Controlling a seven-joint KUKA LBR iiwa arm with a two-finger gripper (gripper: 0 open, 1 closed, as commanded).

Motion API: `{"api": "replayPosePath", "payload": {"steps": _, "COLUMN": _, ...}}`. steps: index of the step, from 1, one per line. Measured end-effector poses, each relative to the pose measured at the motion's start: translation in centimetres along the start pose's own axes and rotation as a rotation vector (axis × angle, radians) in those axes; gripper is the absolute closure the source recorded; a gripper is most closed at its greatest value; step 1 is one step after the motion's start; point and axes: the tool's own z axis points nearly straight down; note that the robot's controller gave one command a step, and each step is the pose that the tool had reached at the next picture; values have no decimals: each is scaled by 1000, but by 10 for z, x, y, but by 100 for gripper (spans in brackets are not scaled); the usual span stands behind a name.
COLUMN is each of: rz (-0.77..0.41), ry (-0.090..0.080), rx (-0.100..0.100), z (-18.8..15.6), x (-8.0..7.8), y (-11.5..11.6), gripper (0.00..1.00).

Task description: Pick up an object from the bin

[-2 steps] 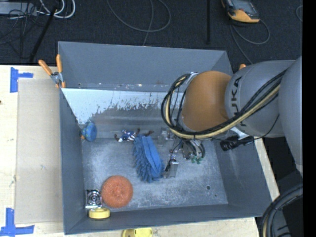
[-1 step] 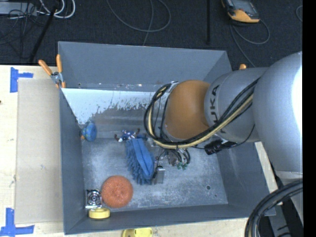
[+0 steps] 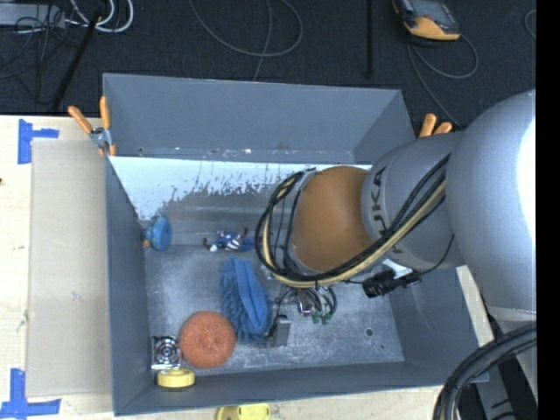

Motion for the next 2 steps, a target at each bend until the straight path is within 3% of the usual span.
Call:
{"api": "replayPosePath", "payload": {"steps": 1, "rz": -45, "ry": 6, "rx": 2, "z": -3, "x": 0, "y": 22, "gripper": 0}}
{"api": "replayPosePath", "payload": {"steps": 2, "rz": -264, "ry": 1, "rx": 0, "z": 4, "x": 2, "y": 94, "gripper": 100}}
